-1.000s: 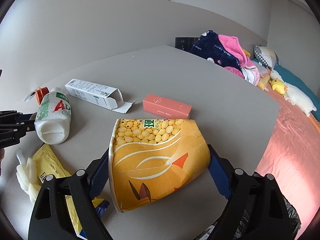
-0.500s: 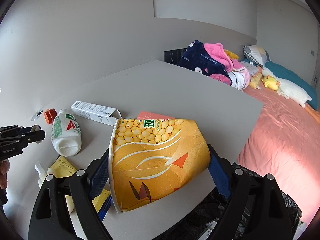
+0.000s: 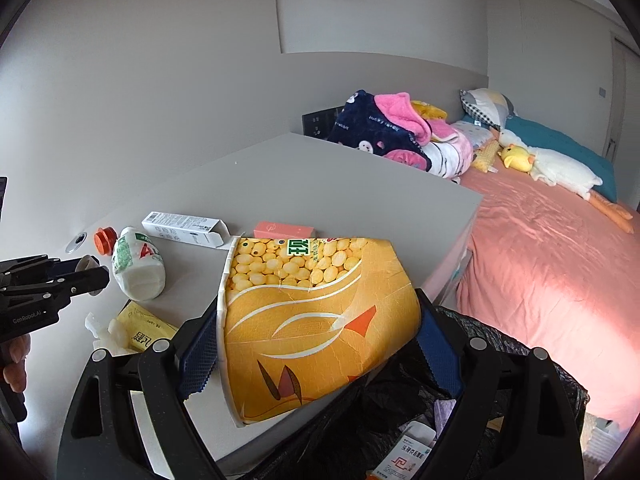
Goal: Collect trash
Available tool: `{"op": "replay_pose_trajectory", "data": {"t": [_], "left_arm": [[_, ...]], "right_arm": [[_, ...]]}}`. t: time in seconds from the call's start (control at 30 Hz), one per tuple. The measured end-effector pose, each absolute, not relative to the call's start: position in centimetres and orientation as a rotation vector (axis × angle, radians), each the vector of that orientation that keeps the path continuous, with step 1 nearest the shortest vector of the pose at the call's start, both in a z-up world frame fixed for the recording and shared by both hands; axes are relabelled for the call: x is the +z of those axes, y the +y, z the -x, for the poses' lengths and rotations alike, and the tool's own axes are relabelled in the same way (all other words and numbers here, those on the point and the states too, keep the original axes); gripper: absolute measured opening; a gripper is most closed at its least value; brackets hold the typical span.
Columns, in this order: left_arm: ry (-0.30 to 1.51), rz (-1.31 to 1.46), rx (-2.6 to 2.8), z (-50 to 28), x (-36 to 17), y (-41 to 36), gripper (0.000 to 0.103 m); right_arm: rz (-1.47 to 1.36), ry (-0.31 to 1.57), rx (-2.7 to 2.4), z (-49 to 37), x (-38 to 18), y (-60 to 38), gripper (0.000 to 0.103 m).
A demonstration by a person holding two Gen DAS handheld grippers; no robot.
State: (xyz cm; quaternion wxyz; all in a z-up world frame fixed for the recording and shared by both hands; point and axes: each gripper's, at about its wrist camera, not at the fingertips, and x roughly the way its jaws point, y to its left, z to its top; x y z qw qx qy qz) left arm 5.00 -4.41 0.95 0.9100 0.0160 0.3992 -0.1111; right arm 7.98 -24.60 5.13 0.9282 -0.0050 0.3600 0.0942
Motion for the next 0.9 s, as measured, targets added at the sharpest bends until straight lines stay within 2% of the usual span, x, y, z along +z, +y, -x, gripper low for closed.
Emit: {"op": "replay_pose_trajectory", "data": {"t": [0.9], "left_arm": [[0.814,-0.121,-0.433,-4.1,1.5,-14.1,0.032]], "right_arm": [[-0.074,0.726,0.025,-2.4,6.2,-31.5,0.088]]}}
